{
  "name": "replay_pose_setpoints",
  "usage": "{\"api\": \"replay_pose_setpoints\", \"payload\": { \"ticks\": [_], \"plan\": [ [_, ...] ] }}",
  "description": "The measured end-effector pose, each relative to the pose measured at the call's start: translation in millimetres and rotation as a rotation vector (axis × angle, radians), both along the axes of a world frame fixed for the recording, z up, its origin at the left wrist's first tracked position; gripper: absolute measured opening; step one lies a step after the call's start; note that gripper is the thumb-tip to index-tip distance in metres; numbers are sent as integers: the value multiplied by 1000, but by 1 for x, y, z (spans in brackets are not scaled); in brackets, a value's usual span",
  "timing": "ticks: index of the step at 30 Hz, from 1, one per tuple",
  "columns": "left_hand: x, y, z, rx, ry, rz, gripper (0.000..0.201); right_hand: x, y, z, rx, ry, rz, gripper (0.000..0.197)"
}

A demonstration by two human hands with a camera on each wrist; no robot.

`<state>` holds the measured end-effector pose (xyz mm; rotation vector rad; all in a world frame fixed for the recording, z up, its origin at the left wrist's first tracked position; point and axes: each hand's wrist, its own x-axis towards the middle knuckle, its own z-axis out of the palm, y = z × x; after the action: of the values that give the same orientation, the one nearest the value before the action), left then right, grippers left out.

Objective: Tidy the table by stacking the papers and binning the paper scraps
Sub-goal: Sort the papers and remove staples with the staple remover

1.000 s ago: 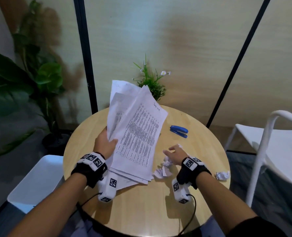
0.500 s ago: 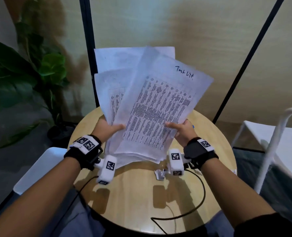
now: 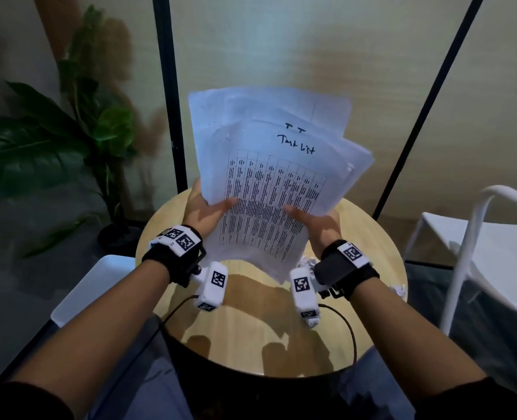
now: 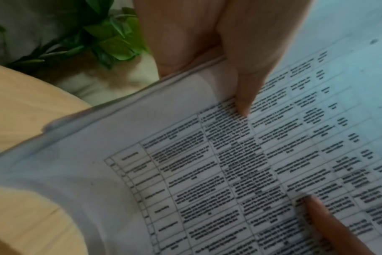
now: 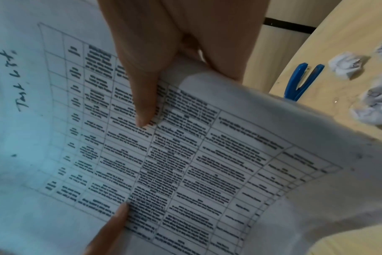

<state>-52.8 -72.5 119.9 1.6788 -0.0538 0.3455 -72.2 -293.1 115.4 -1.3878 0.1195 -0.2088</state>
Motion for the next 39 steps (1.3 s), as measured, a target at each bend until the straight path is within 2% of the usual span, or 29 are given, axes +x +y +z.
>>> {"api": "replay_pose_setpoints", "payload": {
  "ticks": [3, 5, 7, 12, 15, 17, 19, 20, 23, 25, 28, 30, 34, 37, 39],
  "plan": [
    [-9, -4, -13, -16, 24, 82, 60, -7, 3, -14, -38, 2, 9, 53],
    [-15, -5, -26, 60, 52, 116, 63, -12, 5, -24, -120, -17, 11, 36],
    [-17, -5, -32, 108, 60, 95, 56, -15, 7, -28, -230, -47, 8, 22],
    [-20, -7, -13, 64, -66, 62, 48, -5, 6, -16, -232, -142, -65, 13],
    [-20, -5, -9, 44, -84, 54, 55, -5, 2, -12, -252, -148, -78, 20],
    [-22, -6, -13, 111, -8, 18, 63, -9, 1, -18, -294, -124, -37, 39],
    [-21, -7, -18, 199, 46, -18, 62, -13, 2, -22, -324, -97, -36, 65],
    [-20, -8, -17, 227, 41, -15, 58, -14, 2, -21, -315, -89, -48, 70],
    [-21, -15, -2, 258, -122, 35, 50, -15, 4, -9, -202, -131, -97, 42],
    [-23, -18, 6, 240, -184, 54, 48, -14, 4, -4, -155, -162, -112, 39],
    [-28, -18, -2, 187, -153, 29, 34, -14, 1, -12, -174, -142, -126, 44],
    [-31, -18, -14, 203, -112, 43, 36, -18, 0, -20, -250, -111, -123, 41],
    [-29, -19, -14, 271, -186, 76, 33, -14, 0, -17, -296, -124, -99, 18],
    [-24, -19, -1, 222, -198, 68, 34, -13, -3, -5, -229, -184, -95, 20],
    [-27, -18, -1, 151, -154, 42, 28, -17, -4, -9, -202, -179, -79, 30]
  ]
}}
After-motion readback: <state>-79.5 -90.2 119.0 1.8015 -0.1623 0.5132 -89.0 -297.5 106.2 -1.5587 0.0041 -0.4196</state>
